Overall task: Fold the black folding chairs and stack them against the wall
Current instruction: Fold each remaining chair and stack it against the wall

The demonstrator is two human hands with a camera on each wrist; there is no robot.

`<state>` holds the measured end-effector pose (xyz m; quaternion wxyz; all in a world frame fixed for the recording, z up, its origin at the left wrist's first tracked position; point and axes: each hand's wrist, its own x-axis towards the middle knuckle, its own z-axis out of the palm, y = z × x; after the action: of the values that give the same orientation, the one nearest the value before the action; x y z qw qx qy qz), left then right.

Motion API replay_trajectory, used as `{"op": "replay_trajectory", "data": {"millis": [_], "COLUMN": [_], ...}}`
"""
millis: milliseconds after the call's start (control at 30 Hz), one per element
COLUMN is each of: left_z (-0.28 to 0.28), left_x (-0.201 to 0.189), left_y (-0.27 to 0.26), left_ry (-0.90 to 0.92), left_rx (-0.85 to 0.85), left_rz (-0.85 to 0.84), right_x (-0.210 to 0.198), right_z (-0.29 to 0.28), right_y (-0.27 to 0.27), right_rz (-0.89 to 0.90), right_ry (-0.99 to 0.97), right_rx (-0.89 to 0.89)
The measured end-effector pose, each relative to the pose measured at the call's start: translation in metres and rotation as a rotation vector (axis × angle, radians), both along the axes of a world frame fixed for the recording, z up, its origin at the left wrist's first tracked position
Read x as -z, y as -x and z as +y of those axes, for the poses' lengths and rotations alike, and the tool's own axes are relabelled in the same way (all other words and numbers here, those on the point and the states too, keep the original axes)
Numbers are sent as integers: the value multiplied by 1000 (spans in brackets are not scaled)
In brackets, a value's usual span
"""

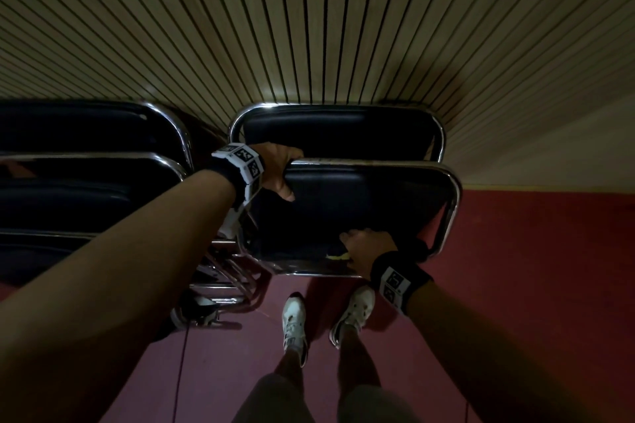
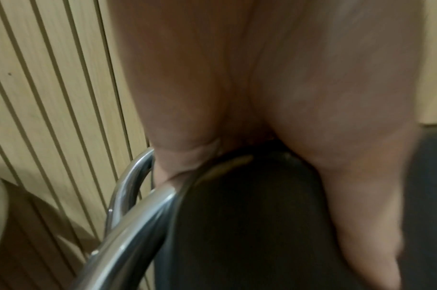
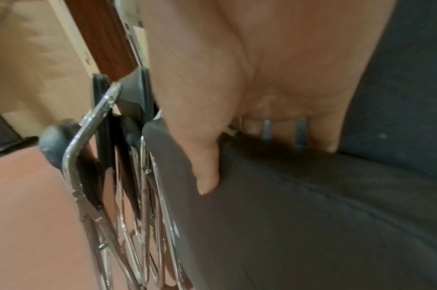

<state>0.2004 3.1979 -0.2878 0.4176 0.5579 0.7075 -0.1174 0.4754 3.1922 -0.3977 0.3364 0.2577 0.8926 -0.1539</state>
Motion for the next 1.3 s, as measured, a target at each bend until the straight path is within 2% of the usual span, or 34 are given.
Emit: {"op": "replay_trajectory", "data": {"millis": [100,233,367,533,567,667,733,867,933,967,1033,1067,1133,1167,1233,1267,1300], "left_z": [-7,-22,-38,-54,-58,-62,-59,-51,-57,-56,-62,-61,-68,-66,-74,-73,-84], "left_x": [1,4,4,-22,-21,-34,-61,-87,-112,-110,-128,-129,-143,-140,-150,-145,-153], "left_y": [-4,-12,-21,-44,-47,-61,-71,-93,-118,-122,-156,-157,-199,-197,-239,-238,-268], "left_ry": [-42,-94,-185,-539,-561,-606,-669,-584,-558,-522,-492,-465,-454,-432,-435,-402,-425], "left_rx": [6,42,-29,-24,-26,-3,67,131,205,199,342,347,484,479,586,549,597], "left_rz": [88,253,246,257,253,189,114,-29,-66,-68,-68,-59,-96,-81,-61,-67,-95], "right_x": [3,0,-3,-24,-23,-50,-89,-134,-170,-173,-203,-207,-230,-232,-251,-249,-257], "right_z": [-4,-9,-15,-34,-36,-37,-34,-13,-26,-21,-43,-39,-67,-65,-96,-95,-118], "right_y": [-2,-7,-17,-38,-40,-45,-50,-54,-72,-73,-103,-104,-145,-144,-185,-185,-214], "right_rz": [-2,22,50,122,132,143,165,191,204,213,244,241,225,220,214,219,220], "right_ry": [-30,-62,-89,-220,-199,-150,-194,-137,-121,-123,-145,-156,-178,-185,-223,-231,-259], "right_rx": [75,79,81,128,162,276,345,491,587,589,716,712,812,803,878,850,911]}}
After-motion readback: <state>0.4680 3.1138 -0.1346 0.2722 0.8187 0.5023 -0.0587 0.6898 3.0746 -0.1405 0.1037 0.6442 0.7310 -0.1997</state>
